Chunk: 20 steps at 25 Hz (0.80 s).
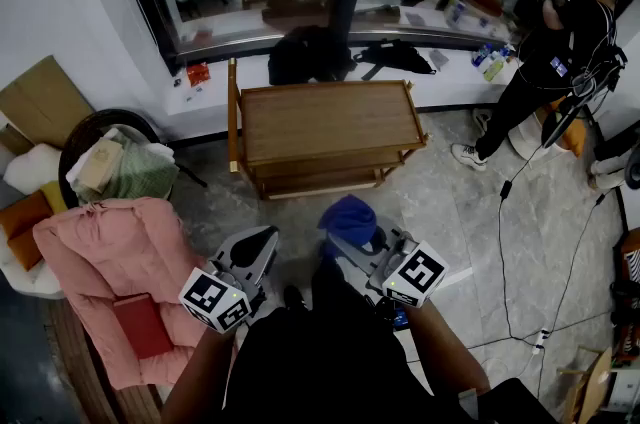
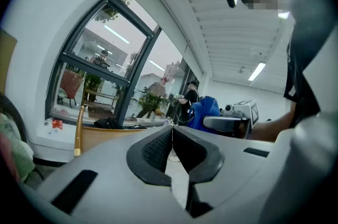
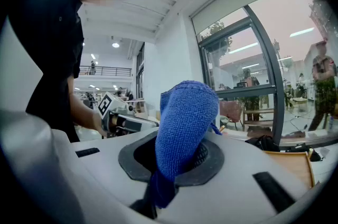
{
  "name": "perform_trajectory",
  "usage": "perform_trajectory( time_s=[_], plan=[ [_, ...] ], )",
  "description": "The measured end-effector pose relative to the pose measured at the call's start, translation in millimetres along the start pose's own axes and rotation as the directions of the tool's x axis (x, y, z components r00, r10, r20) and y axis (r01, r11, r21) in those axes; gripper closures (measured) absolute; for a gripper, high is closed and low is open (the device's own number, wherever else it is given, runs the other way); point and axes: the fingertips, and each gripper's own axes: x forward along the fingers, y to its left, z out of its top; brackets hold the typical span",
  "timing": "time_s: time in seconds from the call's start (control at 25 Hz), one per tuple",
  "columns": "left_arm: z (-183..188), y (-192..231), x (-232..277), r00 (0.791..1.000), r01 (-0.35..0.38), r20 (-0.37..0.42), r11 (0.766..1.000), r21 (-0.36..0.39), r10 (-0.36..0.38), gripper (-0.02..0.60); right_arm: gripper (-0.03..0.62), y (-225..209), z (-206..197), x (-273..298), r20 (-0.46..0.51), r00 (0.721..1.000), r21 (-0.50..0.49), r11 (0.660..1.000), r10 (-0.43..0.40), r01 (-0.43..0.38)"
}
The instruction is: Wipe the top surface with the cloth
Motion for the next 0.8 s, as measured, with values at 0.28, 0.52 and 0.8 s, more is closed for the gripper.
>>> perform_trajectory(
  time_s=[0.28, 0.52, 0.8],
  plan=[
    [-0.7, -5.5, 8.6, 1.000, 0.026, -0.017, 1.000, 0.007, -0.026, 0.571, 0.534, -7.2, -3.8, -7.0, 0.001, 1.000, 0.004, 1.000, 0.010, -0.010],
    [-2.5, -2.8, 15.2, 0.999, 0.032, -0.036, 0.999, 0.004, -0.031, 0.571, 0.534, -10.8, -8.3, -1.9, -0.006, 1.000, 0.019, 1.000, 0.021, -0.021],
    [-7.9, 6.0, 30.5, 0.998, -0.008, -0.064, 1.000, -0.012, 0.007, 0.571, 0.534, -17.2, -17.1, 11.0, -0.040, 0.999, 0.100, 0.995, 0.027, -0.022]
  ],
)
